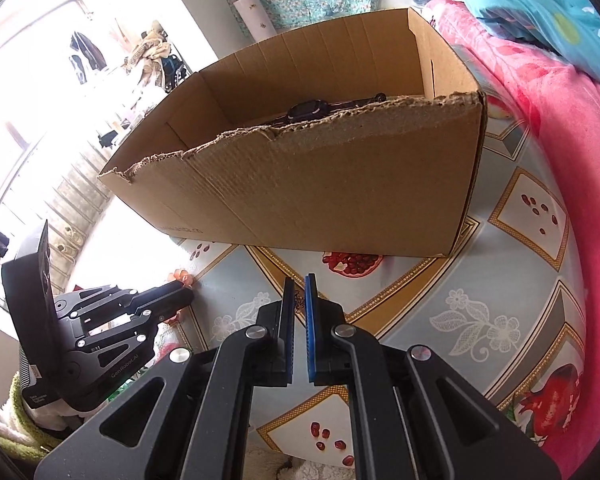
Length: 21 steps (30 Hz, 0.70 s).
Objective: Organize jewelry
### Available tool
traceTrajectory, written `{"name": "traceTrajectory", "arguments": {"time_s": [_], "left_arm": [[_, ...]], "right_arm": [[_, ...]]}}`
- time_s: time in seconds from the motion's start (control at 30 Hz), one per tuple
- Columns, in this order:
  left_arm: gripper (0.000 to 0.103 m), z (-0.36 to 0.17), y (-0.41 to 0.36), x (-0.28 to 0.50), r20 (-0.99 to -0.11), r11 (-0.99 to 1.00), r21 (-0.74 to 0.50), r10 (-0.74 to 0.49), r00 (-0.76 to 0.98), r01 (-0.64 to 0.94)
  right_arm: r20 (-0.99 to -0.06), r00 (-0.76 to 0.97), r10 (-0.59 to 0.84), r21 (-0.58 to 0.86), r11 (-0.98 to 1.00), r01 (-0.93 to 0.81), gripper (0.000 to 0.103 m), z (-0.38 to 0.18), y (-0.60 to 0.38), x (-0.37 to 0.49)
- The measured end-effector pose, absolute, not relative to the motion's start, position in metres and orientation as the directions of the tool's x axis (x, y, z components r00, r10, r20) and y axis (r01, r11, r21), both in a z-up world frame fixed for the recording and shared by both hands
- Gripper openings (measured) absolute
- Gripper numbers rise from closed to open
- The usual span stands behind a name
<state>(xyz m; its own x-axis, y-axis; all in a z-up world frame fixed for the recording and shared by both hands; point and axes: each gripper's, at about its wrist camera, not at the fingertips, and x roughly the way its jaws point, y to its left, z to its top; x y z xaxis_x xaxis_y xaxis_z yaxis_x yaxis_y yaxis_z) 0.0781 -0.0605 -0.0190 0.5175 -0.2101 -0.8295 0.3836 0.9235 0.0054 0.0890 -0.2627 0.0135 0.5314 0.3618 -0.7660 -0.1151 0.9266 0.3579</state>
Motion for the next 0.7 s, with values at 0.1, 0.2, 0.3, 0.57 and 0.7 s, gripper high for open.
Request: {"name": "traceTrajectory", "arguments": {"time_s": [0.1,0.2,0.3,0.57,0.7], "left_arm": [[0.009,-0.0191,-0.0604,0.0779,-0.829,0.924,0.005,-0.21,0.518,0.383],[0.009,-0.0191,-0.0606,0.0781,-0.83,0.923,0.006,-0.209,0.518,0.384],[0.009,-0.0189,-0.0602,0.0773,-0.829,0.924,0.005,-0.21,0.518,0.383],[0.009,-0.0188,-0.0602,0.0772,-0.829,0.924,0.007,-0.208,0.518,0.383],[0.009,-0.0187,-0.0596,0.0771,-0.827,0.924,-0.002,-0.217,0.518,0.383]], "right_arm": [[-0.766,0.53,0.364,0.359,0.926,-0.117,0.005,0.0134,-0.2618,0.0896],[-0.766,0.528,0.366,0.359,0.926,-0.121,0.005,0.0132,-0.2605,0.0921],[-0.767,0.528,0.365,0.354,0.927,-0.126,0.005,0.0128,-0.2596,0.0922],[-0.767,0.526,0.368,0.356,0.926,-0.128,0.005,0.0118,-0.2615,0.0908],[-0.766,0.526,0.369,0.357,0.925,-0.128,0.005,0.0118,-0.2617,0.0908]]}}
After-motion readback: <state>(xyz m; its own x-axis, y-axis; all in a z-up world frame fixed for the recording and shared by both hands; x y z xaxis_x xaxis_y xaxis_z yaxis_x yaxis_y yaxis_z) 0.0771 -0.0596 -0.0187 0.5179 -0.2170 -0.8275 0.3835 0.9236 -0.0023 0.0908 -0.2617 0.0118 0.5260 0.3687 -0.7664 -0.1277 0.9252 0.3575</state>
